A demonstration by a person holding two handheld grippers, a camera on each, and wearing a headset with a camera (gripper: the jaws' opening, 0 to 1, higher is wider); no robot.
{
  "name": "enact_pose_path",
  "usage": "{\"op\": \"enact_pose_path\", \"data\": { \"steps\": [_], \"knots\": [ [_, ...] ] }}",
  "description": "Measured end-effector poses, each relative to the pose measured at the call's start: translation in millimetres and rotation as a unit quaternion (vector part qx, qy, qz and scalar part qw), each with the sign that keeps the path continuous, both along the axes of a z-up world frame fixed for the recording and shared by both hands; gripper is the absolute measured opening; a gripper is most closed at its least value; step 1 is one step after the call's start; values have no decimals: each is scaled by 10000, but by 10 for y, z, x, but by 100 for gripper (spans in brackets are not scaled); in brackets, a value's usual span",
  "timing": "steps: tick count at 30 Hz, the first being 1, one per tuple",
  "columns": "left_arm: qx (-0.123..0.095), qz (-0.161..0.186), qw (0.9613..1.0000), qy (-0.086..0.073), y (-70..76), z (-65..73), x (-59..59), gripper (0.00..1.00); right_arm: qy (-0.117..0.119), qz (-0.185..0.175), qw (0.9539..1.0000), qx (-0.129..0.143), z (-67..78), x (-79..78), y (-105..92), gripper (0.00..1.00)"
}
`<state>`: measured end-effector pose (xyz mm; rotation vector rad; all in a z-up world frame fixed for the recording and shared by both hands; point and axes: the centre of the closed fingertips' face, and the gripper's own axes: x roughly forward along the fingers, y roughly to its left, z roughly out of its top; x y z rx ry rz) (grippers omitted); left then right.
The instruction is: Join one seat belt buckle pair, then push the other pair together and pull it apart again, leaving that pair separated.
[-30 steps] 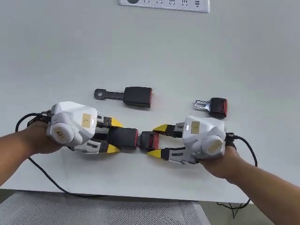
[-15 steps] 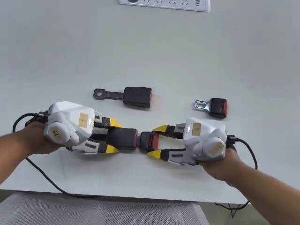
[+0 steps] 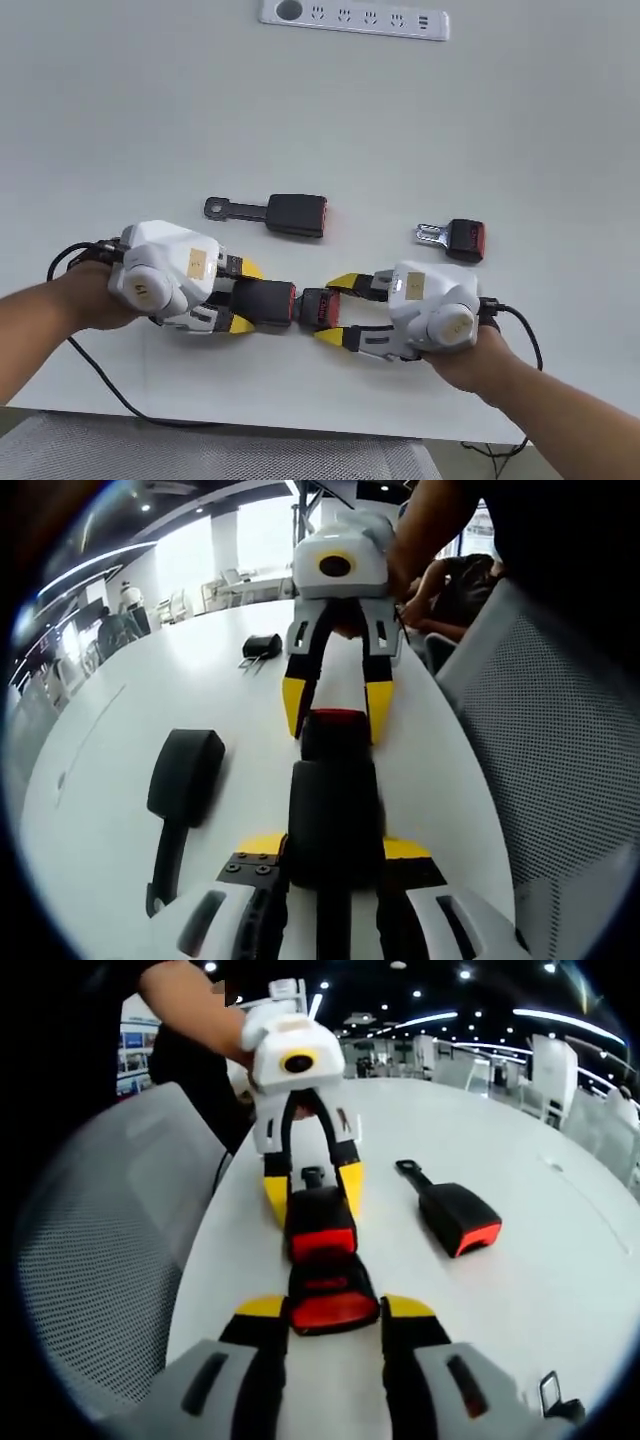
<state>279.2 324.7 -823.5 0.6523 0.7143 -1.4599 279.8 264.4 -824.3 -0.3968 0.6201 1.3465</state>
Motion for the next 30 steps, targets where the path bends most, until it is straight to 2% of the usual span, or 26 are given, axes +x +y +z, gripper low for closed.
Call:
{"op": "enact_pose_path", "data": {
  "steps": [1,2,3,4,5,6,7,8,11,13,15,16,17,18,19,23,30],
  "knots": [
    [56,6,10000,7,-7,0,0,35,-1,-81,10000,0,8,24,-3,42],
    [81,49,9999,49,-13,2,0,35,111,-226,9996,104,42,39,10,47],
    [102,101,9998,150,-18,11,0,38,244,-424,9984,284,107,72,32,54],
    [174,255,9990,322,-8,17,-24,43,247,-518,9976,392,156,100,40,63],
    [84,266,9993,259,-47,76,7,50,105,-594,9972,442,211,151,17,67],
    [-62,277,9994,221,-87,142,17,60,35,-588,9973,439,244,156,-12,69],
    [-230,398,9987,226,-127,228,46,65,23,-593,9974,410,252,152,-33,68],
    [-216,551,9979,265,-111,263,69,67,23,-602,9974,393,258,146,-54,68],
    [-302,652,9973,139,-101,388,122,73,-21,-644,9973,356,283,127,-127,69],
    [-244,716,9971,16,-57,417,173,78,-61,-675,9973,294,300,122,-205,69],
    [-160,689,9971,-285,-15,458,253,77,-124,-662,9973,292,338,125,-268,69],
    [-169,695,9969,-340,-7,481,273,78,-190,-568,9978,277,359,116,-307,70],
    [-204,719,9967,-300,-5,505,281,79,-328,-417,9985,158,372,123,-398,70],
    [-274,791,9961,-272,-24,591,319,80,-351,-404,9985,84,374,139,-470,71],
    [-283,799,9960,-277,-23,603,330,80,-319,-447,9985,87,383,166,-524,71],
    [-251,848,9944,-575,-10,679,525,81,-310,-780,9963,159,483,396,-819,73],
    [-228,852,9938,-677,-49,739,795,82,-367,-1102,9932,59,533,759,-1252,76]
  ]
}}
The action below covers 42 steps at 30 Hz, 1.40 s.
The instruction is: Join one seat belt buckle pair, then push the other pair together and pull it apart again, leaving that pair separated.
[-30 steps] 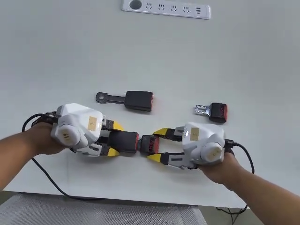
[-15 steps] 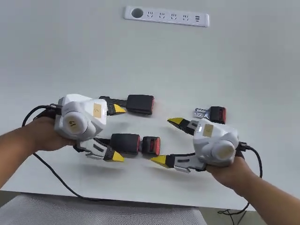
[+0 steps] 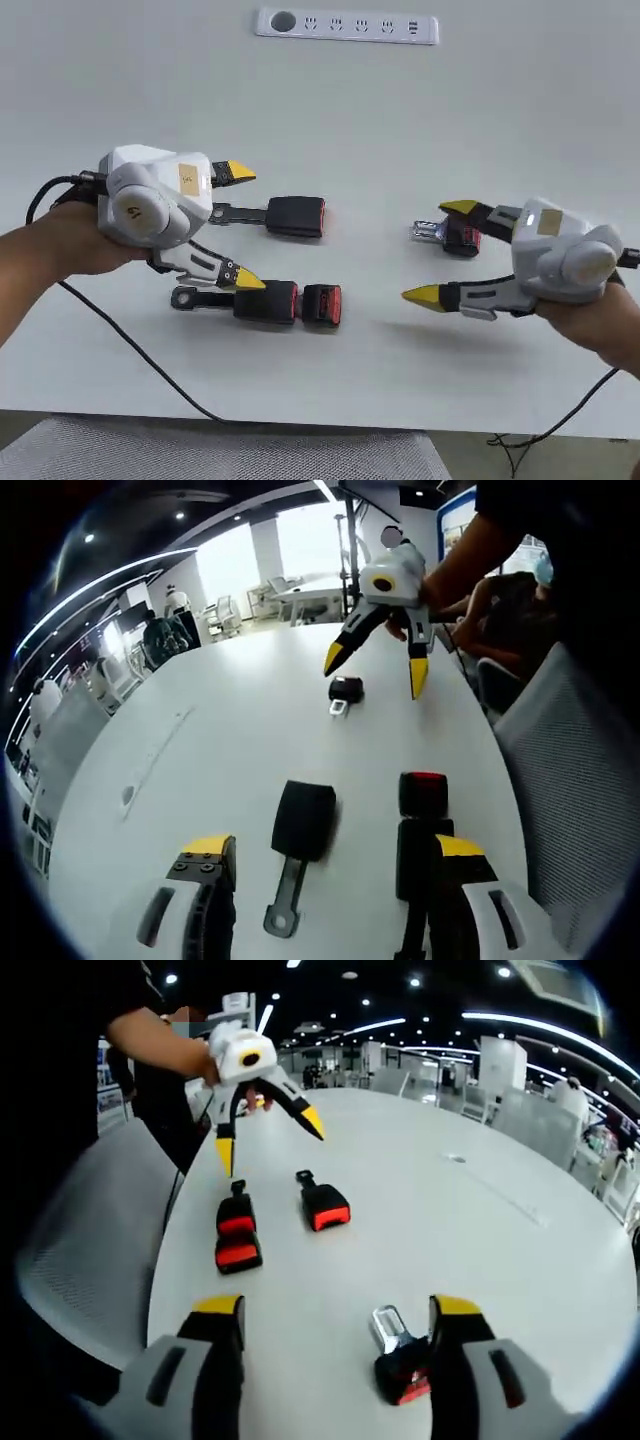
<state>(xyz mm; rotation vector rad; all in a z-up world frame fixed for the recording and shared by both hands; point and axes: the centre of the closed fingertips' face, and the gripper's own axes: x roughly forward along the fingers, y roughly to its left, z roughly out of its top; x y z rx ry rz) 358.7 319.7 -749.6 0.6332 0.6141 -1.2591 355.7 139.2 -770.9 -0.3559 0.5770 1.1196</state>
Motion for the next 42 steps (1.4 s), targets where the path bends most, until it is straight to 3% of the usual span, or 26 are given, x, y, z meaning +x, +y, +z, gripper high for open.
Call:
{"op": "enact_pose_path", "data": {
  "steps": [2,7,11,15,20,25,29,36,42],
  "knots": [
    [-1,25,10000,-16,-20,-14,78,82,25,-157,9998,105,41,108,-92,78],
    [83,12,9999,58,-67,-150,204,81,113,-169,9998,-6,10,249,-277,79],
    [209,-137,9996,119,-109,-280,245,79,317,-24,9995,-41,-81,240,-326,78],
    [277,-165,9992,240,-123,-408,288,79,550,287,9977,-261,-247,178,-386,77],
    [383,-234,9984,333,-126,-575,342,75,754,387,9958,-335,-390,186,-470,74],
    [326,-93,9982,503,-136,-673,415,67,871,598,9933,-475,-480,159,-516,69],
    [351,-156,9979,529,-150,-717,426,59,859,687,9931,-400,-470,178,-500,65],
    [413,-296,9971,572,-157,-764,393,43,580,990,9917,-572,-508,194,-505,58],
    [278,-444,9970,575,-171,-746,363,37,432,1077,9915,-590,-516,230,-534,46]
  ]
}}
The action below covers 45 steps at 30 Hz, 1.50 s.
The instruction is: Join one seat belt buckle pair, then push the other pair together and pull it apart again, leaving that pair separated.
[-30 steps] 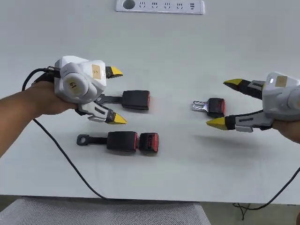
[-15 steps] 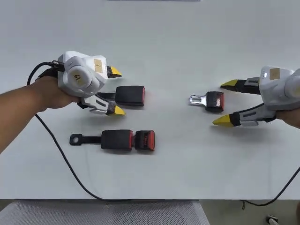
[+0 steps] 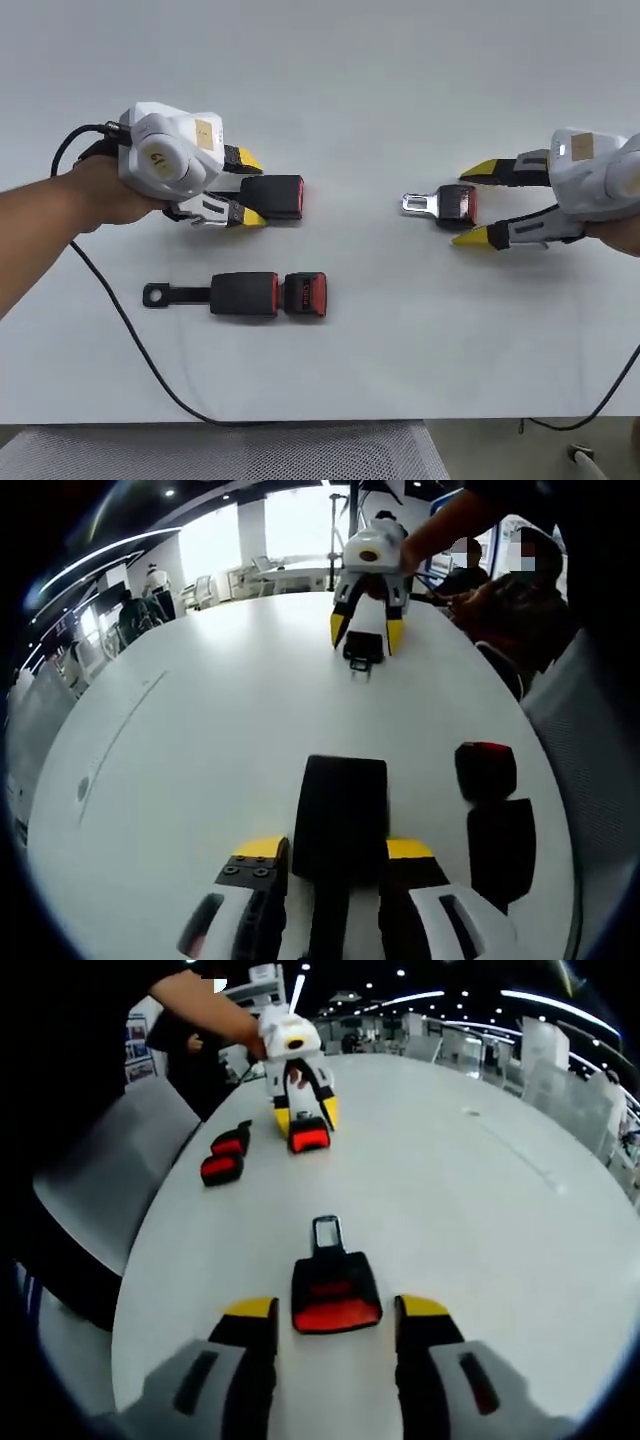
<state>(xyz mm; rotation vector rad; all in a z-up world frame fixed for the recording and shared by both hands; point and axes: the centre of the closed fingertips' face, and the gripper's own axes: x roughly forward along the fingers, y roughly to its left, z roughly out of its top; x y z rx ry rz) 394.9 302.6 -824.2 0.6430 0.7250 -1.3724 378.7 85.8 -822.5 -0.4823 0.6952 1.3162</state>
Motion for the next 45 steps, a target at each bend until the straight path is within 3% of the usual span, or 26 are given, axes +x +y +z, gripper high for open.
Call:
{"op": "enact_pose_path", "data": {
  "steps": [1,2,4,12,24,35,45],
  "knots": [
    [-31,-127,9997,-198,-27,23,31,34,0,19,10000,14,2,-4,3,42],
    [41,-29,10000,-2,-11,7,-29,34,-28,31,10000,6,-1,2,-5,38],
    [79,-147,9998,-75,-20,23,-23,34,-55,102,9999,55,-9,5,-4,36],
    [117,-215,9997,-51,-7,26,-29,34,0,-64,9993,380,-2,31,-13,34],
    [142,-189,9997,-12,5,16,-11,34,5,-211,9978,624,10,30,71,34],
    [153,-188,9997,8,12,6,7,34,-36,-97,9967,809,22,16,403,34],
    [179,-185,9997,14,13,-3,15,34,-133,-17,9961,876,14,7,836,34]
  ]
}}
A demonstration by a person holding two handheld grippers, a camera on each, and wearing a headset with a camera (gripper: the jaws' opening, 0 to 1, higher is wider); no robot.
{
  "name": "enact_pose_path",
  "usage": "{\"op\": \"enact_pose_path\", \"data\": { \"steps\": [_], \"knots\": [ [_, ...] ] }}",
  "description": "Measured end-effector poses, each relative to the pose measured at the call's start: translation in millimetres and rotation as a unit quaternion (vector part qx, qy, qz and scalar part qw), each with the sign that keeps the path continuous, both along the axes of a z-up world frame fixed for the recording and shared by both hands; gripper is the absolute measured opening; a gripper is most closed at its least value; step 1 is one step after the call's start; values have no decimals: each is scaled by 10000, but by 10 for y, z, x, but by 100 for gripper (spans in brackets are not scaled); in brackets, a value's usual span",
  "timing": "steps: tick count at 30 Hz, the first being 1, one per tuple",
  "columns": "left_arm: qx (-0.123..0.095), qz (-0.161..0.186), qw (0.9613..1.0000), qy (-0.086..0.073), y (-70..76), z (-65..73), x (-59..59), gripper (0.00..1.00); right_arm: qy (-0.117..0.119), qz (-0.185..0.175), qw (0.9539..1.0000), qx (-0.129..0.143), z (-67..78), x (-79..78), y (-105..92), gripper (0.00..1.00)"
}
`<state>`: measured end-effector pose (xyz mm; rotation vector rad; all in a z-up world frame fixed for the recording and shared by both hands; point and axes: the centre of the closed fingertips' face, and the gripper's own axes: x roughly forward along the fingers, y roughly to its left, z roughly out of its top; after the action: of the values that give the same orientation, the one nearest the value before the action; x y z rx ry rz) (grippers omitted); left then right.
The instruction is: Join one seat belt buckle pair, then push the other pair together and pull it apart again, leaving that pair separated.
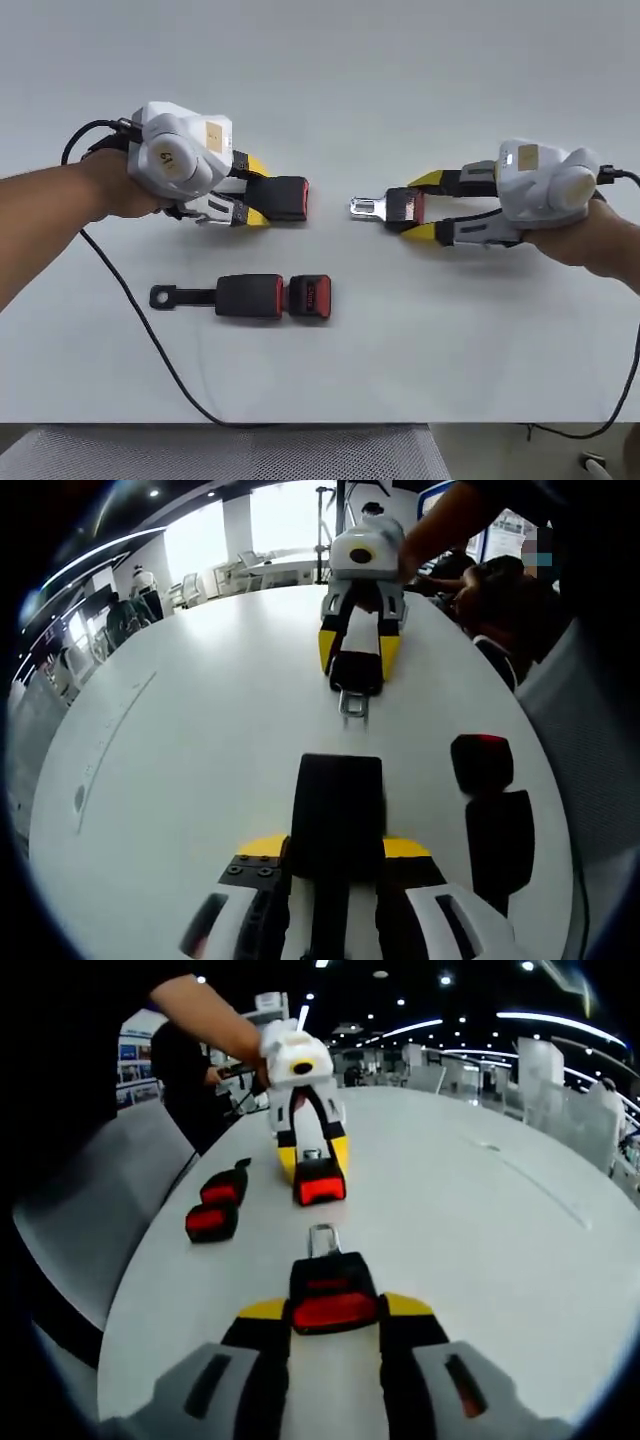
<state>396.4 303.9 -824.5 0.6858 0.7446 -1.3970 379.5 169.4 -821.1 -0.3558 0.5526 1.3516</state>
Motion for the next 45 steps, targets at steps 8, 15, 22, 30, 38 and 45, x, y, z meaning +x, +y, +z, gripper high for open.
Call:
{"op": "enact_pose_path", "data": {
  "steps": [8,15,22,30,38,45],
  "knots": [
    [20,-21,10000,-11,-4,4,-4,34,-83,-60,9999,-81,-24,-32,297,34],
    [32,-22,10000,-10,-6,7,-5,34,-111,-64,9998,-162,-29,-83,446,34],
    [69,-44,10000,-19,-10,9,-8,34,-90,-49,9996,-257,-12,-80,534,34],
    [108,-172,9998,-82,-14,8,-9,33,-47,-61,9993,-377,9,-54,521,34],
    [148,-242,9996,-93,-19,0,-6,33,16,42,9985,-549,7,-10,555,33],
    [136,-284,9995,-91,-27,-3,-11,33,59,-62,9983,-573,2,14,698,33]
  ]
}}
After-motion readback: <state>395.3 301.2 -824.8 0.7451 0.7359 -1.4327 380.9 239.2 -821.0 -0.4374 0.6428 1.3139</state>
